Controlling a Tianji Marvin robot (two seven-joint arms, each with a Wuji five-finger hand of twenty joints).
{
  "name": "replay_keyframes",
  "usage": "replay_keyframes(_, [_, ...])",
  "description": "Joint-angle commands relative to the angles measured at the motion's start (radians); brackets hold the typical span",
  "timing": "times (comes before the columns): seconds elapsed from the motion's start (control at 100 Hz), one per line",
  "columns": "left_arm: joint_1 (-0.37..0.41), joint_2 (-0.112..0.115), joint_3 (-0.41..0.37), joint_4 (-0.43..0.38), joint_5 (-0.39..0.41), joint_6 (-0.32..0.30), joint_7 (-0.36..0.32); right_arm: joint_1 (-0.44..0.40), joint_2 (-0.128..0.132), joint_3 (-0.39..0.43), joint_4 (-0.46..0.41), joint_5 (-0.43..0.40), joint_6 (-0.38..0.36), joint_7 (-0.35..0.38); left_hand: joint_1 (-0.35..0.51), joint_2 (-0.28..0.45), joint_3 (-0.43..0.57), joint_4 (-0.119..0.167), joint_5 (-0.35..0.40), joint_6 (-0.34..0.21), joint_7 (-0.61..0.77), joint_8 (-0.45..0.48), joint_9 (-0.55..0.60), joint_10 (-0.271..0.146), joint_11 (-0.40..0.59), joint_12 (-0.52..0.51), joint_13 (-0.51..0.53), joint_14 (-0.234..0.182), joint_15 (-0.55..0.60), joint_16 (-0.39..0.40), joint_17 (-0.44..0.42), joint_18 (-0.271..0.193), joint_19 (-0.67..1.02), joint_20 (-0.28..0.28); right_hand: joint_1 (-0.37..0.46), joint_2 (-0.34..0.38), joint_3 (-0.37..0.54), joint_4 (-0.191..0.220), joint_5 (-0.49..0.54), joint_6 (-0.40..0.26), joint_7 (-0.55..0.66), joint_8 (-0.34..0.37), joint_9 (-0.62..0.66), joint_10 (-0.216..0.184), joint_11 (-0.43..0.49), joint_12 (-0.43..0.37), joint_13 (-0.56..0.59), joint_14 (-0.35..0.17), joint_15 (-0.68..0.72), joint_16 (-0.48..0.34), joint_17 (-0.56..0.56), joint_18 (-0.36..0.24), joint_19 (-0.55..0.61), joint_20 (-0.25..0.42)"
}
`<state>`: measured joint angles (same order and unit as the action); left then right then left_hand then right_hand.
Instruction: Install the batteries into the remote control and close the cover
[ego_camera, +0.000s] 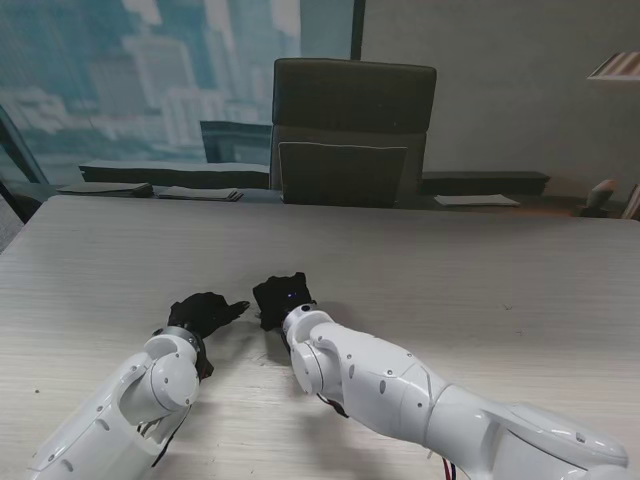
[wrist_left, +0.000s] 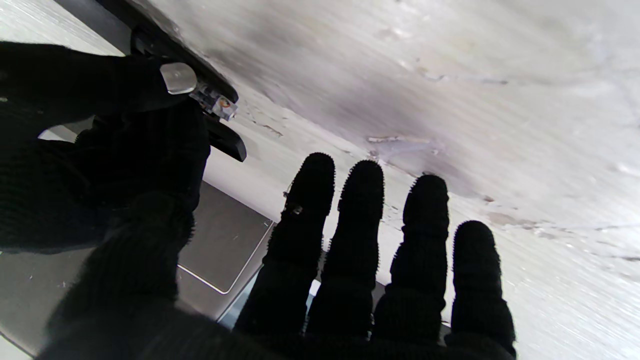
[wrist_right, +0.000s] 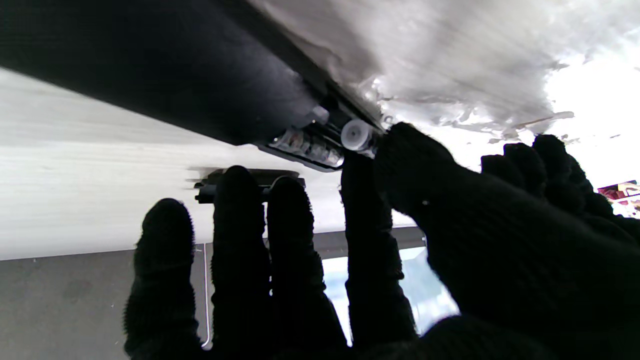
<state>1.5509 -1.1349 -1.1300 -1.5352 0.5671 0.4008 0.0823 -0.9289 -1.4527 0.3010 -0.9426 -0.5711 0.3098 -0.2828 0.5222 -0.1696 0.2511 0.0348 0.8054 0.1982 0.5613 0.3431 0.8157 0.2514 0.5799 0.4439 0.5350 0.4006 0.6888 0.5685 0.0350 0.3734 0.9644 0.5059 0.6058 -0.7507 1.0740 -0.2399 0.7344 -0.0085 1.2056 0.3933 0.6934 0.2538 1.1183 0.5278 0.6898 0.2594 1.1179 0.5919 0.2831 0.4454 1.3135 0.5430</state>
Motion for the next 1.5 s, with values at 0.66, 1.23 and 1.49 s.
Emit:
replay_keyframes(0.66, [0.013, -0.002, 0.010, 0.015, -0.010, 0.015, -0.032, -0.005, 0.003, 0.010, -0.001, 0.016, -0.039, 0.013, -0.001, 0.027, -0.015, 0.009, -0.013, 0.007, -0.015, -0.010, -0.012, 0.015, -0.009, -0.014, -0.009, 0.042, -0.101, -0.063, -0.019, -0.012, -0.010, -0.017, 0.102, -0.010, 0.160, 0.034, -0.097, 0.004, -0.083, -0.112, 0.091, -0.018, -0.080, -0.133, 0.134, -0.028, -0.176, -0.098, 0.060, 0.018, 0.000, -0.033])
replay_keyframes(1.23, [0.012, -0.001, 0.011, 0.015, -0.009, 0.016, -0.033, -0.011, 0.008, 0.019, -0.003, 0.024, -0.060, 0.007, 0.001, 0.028, -0.016, 0.009, -0.013, 0.010, -0.018, -0.011, -0.013, 0.015, -0.010, -0.014, -0.009, 0.043, -0.101, -0.063, -0.019, -0.013, -0.011, -0.017, 0.187, -0.011, 0.214, 0.024, -0.070, 0.003, -0.126, -0.107, 0.116, -0.037, -0.112, -0.137, 0.170, -0.043, -0.211, -0.134, 0.101, 0.027, -0.021, -0.046])
replay_keyframes(1.49, [0.010, -0.001, 0.015, 0.017, -0.009, 0.018, -0.035, -0.011, 0.009, 0.020, -0.004, 0.028, -0.059, 0.013, 0.008, 0.028, -0.013, 0.009, -0.011, 0.006, -0.015, -0.010, -0.012, 0.016, -0.010, -0.014, -0.007, 0.043, -0.099, -0.063, -0.020, -0.014, -0.011, -0.017, 0.203, -0.016, 0.212, 0.020, -0.062, 0.007, -0.136, -0.106, 0.134, -0.042, -0.120, -0.140, 0.191, -0.040, -0.218, -0.155, 0.120, 0.030, -0.028, -0.050])
